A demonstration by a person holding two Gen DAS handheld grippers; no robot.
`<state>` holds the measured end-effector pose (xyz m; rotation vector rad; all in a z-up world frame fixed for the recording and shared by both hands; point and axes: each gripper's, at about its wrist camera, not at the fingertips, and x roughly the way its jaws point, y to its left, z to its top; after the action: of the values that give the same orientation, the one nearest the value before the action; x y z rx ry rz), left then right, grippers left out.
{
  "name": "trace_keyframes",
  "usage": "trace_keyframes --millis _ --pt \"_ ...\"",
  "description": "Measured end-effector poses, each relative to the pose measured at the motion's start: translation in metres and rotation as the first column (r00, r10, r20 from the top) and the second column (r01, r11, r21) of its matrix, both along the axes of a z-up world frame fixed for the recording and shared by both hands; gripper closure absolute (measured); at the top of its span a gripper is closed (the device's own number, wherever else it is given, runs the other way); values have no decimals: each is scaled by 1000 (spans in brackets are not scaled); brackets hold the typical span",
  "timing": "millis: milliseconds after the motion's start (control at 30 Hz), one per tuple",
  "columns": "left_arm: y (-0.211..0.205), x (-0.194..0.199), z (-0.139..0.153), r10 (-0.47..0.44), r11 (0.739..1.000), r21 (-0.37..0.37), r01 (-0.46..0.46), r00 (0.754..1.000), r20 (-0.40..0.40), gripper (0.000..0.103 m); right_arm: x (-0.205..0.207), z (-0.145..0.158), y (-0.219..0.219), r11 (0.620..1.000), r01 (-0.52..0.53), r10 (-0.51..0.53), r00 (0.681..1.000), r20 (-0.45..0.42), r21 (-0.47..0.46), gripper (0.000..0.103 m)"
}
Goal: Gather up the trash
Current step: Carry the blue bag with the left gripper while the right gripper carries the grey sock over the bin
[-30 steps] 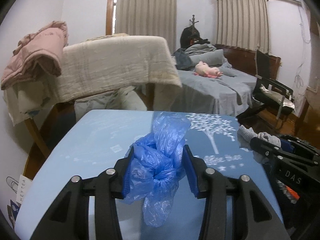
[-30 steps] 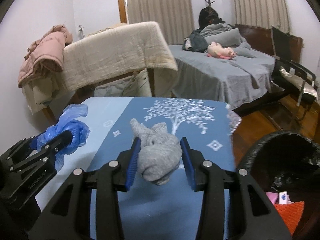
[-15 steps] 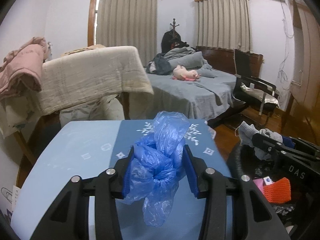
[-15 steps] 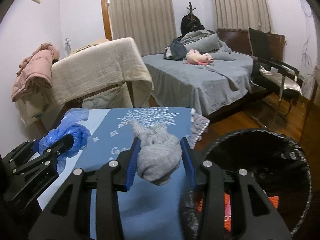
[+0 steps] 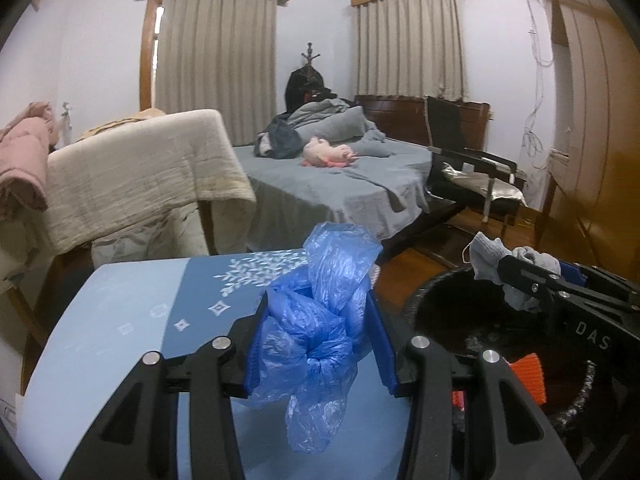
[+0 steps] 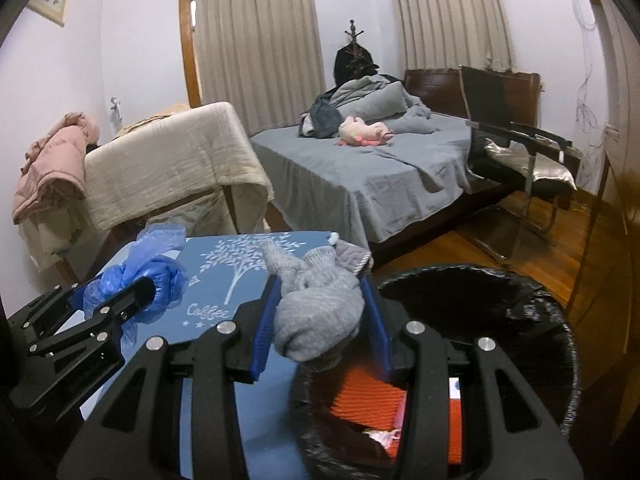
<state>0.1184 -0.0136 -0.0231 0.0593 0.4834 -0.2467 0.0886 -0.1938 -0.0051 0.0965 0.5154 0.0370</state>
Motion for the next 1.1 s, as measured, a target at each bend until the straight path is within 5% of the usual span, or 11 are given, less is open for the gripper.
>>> trace_keyframes --millis 1100 --pt "-119 -6 -9 -238 971 -20 238 971 -2 58 -42 -15 -110 973 231 -231 973 -11 -23 63"
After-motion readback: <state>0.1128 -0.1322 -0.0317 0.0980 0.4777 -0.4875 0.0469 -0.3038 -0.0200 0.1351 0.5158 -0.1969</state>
